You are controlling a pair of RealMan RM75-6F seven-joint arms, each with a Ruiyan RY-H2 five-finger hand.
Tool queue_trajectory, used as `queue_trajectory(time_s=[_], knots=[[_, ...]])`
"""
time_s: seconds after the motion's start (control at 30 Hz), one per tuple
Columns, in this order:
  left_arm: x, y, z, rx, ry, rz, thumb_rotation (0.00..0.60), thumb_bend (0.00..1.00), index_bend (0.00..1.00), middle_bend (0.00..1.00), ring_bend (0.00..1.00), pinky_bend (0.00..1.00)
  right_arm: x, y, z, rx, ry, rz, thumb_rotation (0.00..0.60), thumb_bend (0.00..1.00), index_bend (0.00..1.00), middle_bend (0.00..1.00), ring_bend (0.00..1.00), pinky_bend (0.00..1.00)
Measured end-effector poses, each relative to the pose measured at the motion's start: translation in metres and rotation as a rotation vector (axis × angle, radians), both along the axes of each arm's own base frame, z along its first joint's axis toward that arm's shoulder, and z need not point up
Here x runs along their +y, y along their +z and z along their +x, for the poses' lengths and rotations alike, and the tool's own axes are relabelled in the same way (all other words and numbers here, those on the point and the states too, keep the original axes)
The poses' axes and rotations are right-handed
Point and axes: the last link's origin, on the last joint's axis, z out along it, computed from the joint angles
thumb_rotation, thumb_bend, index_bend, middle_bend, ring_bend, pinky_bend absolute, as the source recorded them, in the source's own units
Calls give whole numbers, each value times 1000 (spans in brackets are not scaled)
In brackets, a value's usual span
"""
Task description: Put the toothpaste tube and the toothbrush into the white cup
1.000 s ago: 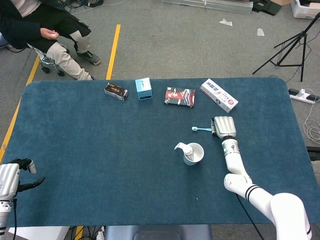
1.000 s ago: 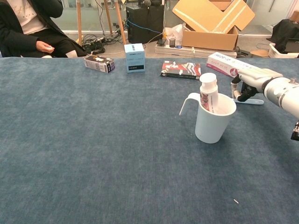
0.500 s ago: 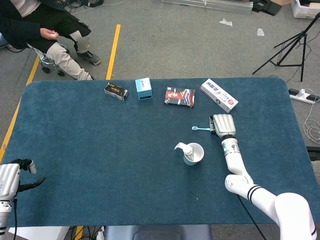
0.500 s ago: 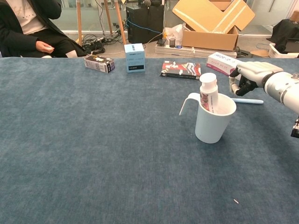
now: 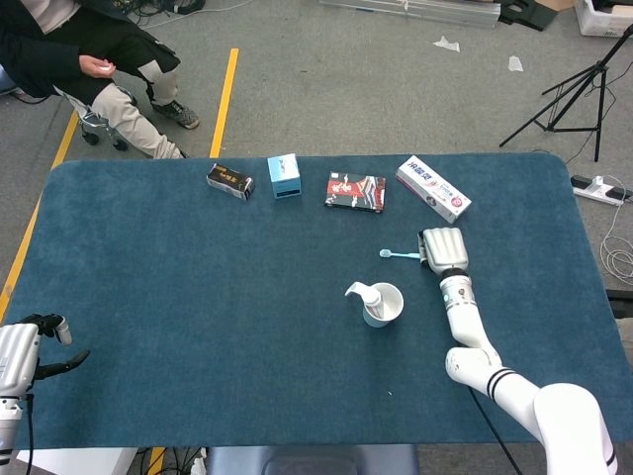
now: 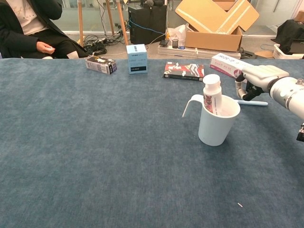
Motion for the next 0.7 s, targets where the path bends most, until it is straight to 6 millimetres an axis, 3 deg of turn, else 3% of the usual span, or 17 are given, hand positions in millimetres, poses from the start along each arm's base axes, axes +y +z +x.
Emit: queue_trajectory(time_s=[0.2, 0.47, 0.7], knots=[[0, 1, 1, -1, -2, 2, 600, 43, 662, 621, 534, 632, 0, -5, 0, 34, 21, 2, 600, 89, 538, 1000, 1000, 1000], [-1, 1, 1, -2, -4, 3, 600, 42, 662, 621, 534, 632, -2, -7, 4, 8, 46, -10, 600, 20, 469, 1000, 1000, 1000], [-1, 0, 1, 1, -3, -1, 600, 42, 662, 621, 534, 631, -2, -5, 5, -1, 55, -22, 600, 98, 466, 1000, 1000, 1000]])
